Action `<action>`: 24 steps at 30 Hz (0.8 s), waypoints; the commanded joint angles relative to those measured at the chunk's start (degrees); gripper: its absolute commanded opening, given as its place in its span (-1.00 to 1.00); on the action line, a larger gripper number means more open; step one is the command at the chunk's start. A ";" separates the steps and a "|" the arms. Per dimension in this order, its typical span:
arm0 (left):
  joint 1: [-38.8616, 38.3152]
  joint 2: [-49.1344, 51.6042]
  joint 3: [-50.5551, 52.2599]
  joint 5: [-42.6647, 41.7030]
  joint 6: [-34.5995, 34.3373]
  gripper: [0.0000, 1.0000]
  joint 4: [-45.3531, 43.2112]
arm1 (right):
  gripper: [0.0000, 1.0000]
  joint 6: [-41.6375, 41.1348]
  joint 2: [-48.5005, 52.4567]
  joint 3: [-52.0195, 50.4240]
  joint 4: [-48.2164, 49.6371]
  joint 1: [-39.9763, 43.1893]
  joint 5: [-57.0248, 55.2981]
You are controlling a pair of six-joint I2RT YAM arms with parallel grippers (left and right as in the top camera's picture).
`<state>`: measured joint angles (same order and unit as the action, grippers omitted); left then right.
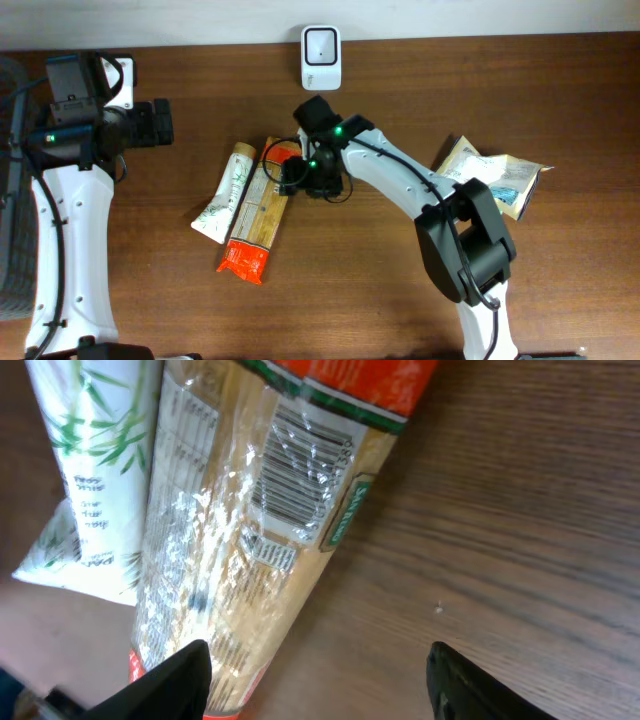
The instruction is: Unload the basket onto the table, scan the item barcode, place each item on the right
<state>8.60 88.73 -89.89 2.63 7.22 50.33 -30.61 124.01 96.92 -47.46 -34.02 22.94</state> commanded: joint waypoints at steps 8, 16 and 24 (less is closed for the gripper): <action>0.31 0.07 0.00 0.20 -0.48 0.99 -0.07 | -0.15 -1.70 0.52 0.37 11.30 -8.11 -9.29; 0.31 0.07 0.00 0.20 -0.48 0.98 -0.07 | -0.22 0.28 2.73 0.37 13.44 -12.81 2.97; 0.31 0.07 0.00 0.20 -0.48 0.99 -0.07 | -0.21 0.35 4.50 0.37 13.03 -14.78 4.31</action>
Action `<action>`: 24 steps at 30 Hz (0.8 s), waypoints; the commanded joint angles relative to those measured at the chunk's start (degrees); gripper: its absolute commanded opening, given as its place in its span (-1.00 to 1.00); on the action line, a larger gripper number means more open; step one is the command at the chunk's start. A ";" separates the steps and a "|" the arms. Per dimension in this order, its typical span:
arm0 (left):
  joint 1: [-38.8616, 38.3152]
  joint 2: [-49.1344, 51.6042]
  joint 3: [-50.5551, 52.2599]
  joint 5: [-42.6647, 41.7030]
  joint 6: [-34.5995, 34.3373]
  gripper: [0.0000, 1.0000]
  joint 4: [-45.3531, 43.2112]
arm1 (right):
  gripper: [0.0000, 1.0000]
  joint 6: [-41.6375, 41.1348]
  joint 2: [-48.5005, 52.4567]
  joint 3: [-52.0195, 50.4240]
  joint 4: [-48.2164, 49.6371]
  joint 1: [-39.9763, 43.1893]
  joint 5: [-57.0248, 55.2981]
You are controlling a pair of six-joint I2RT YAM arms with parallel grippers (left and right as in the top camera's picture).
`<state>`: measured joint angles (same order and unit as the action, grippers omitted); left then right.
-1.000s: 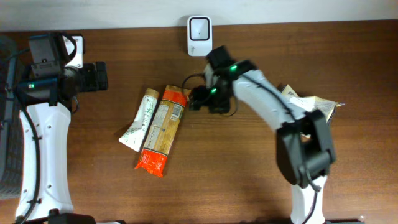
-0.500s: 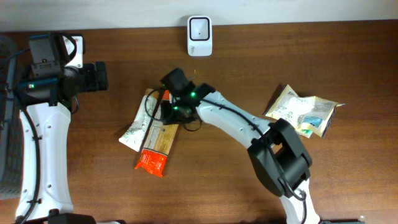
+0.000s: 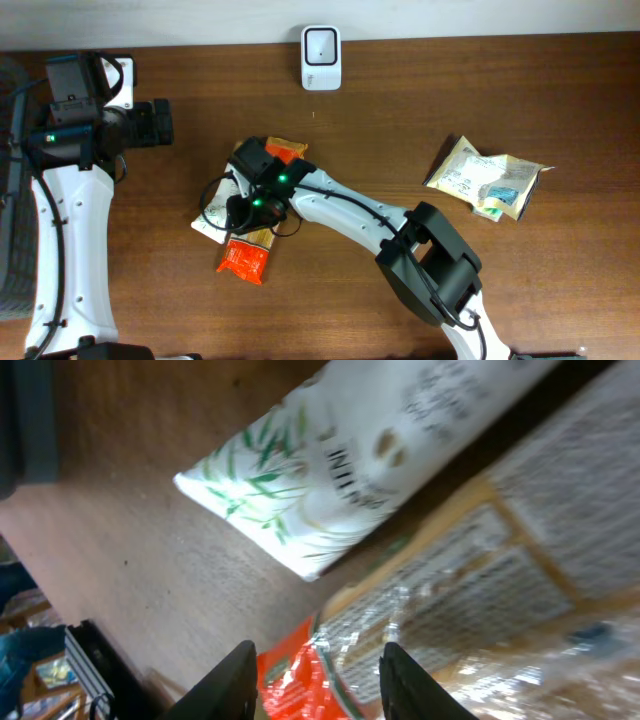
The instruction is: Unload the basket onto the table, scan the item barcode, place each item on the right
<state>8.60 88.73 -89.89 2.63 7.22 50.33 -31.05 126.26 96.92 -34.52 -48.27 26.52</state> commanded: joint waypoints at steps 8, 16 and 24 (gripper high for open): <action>0.31 0.07 0.00 0.20 -0.48 0.98 -0.07 | -0.07 0.81 3.45 0.37 -11.19 4.11 2.82; 0.31 0.07 0.00 0.20 -0.48 0.99 -0.07 | -0.09 9.55 3.43 0.57 -19.32 13.88 -0.02; 0.33 0.07 0.00 0.20 -0.48 0.99 -0.07 | 0.09 26.38 3.32 12.98 -31.76 16.55 -4.90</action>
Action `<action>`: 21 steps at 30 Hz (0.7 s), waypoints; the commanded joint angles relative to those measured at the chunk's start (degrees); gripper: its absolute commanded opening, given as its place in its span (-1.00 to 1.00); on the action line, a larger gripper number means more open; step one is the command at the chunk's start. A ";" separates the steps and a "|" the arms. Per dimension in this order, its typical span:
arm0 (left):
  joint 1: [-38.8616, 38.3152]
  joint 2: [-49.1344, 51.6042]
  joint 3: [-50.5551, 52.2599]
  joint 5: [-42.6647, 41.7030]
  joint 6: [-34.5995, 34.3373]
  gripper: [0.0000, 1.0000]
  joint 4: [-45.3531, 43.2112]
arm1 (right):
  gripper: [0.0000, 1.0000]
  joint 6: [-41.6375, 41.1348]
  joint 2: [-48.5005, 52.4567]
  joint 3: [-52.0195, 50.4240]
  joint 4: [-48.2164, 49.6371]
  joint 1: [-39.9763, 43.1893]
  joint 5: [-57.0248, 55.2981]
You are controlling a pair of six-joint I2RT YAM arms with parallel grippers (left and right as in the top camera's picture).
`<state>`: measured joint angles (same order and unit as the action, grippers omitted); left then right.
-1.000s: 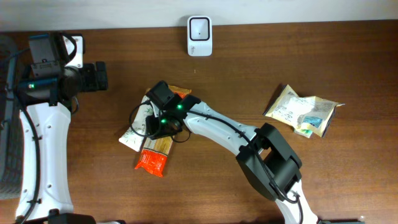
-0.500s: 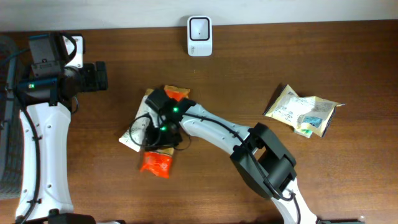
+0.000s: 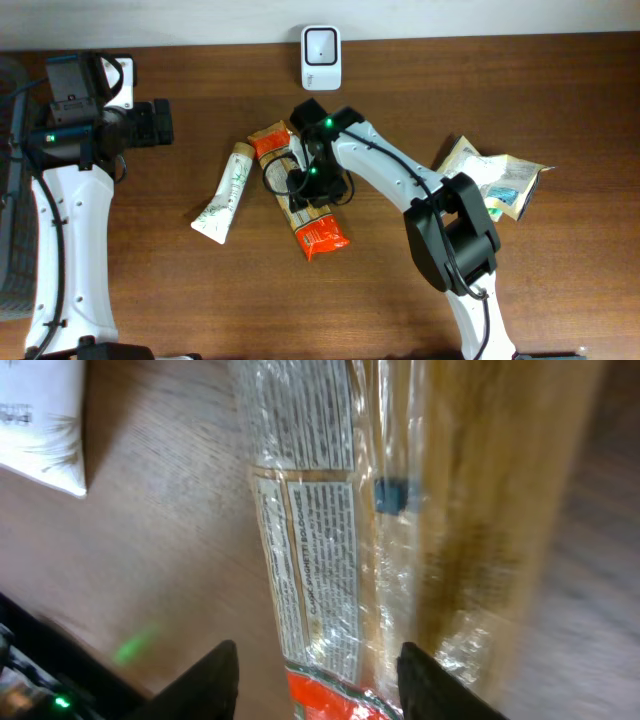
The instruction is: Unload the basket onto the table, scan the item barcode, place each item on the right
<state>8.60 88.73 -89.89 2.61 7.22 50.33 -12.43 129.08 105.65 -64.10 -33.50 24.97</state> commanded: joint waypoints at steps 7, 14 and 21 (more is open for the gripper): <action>0.31 0.07 0.00 0.22 -0.48 0.99 -0.07 | 0.68 15.43 4.04 3.39 -2.60 9.22 8.24; 0.31 0.07 0.00 0.22 -0.48 0.98 -0.07 | 0.76 15.37 7.91 0.92 -2.49 8.61 14.08; 0.31 0.07 0.00 0.22 -0.48 0.98 -0.07 | 0.17 2.40 8.26 -2.69 3.50 5.31 12.07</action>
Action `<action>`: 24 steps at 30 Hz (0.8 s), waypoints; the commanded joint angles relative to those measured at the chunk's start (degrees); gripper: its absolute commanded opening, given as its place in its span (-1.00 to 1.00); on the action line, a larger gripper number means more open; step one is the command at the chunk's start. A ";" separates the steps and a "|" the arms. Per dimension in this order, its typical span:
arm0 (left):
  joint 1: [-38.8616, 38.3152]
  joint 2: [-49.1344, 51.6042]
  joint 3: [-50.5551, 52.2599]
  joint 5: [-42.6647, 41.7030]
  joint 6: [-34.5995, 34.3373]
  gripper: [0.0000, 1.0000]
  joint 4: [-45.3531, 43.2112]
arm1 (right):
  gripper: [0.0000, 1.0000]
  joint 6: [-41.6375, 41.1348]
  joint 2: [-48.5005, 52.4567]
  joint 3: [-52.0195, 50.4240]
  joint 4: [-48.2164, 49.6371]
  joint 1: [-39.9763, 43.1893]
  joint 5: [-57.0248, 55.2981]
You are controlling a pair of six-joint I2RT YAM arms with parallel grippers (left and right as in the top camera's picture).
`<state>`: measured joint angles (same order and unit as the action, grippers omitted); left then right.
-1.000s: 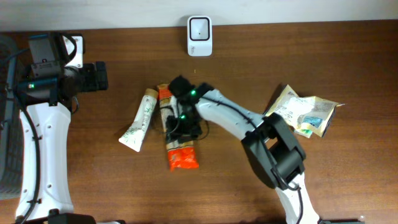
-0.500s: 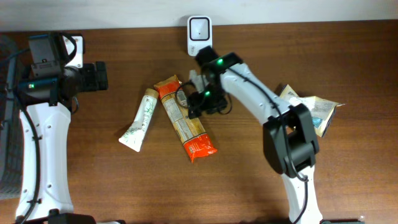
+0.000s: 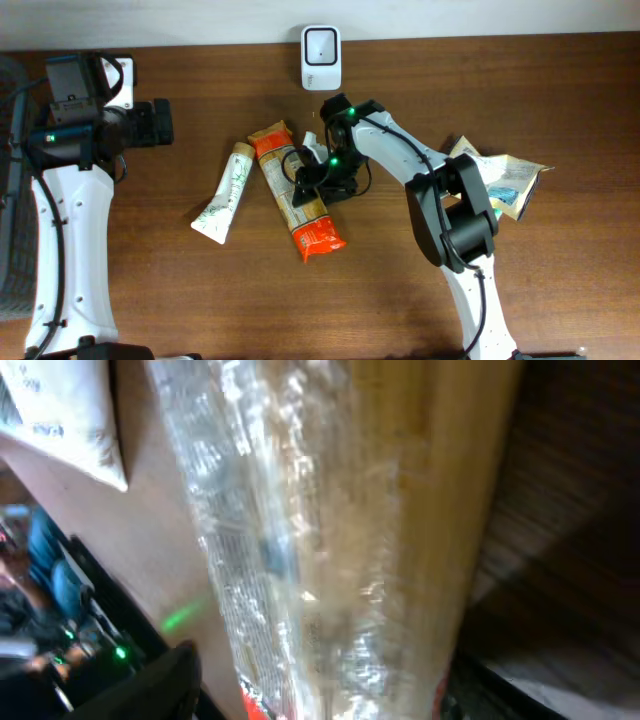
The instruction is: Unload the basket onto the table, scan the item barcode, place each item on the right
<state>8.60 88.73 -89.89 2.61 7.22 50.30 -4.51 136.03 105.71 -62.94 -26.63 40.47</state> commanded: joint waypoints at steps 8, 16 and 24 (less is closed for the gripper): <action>0.31 0.07 0.00 0.22 -0.48 0.99 -0.04 | -0.85 -5.57 1.27 -1.97 2.34 -1.42 -3.58; 0.33 0.07 0.00 0.22 -0.48 0.98 -0.04 | -0.92 -3.30 -7.41 4.59 -4.55 -0.11 -18.75; 0.31 0.07 0.00 0.22 -0.48 0.99 -0.04 | -0.92 -9.75 -10.29 5.18 -10.91 -10.21 -52.98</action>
<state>8.60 88.73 -89.89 2.63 7.22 50.33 -11.92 127.22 110.00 -74.35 -31.35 0.78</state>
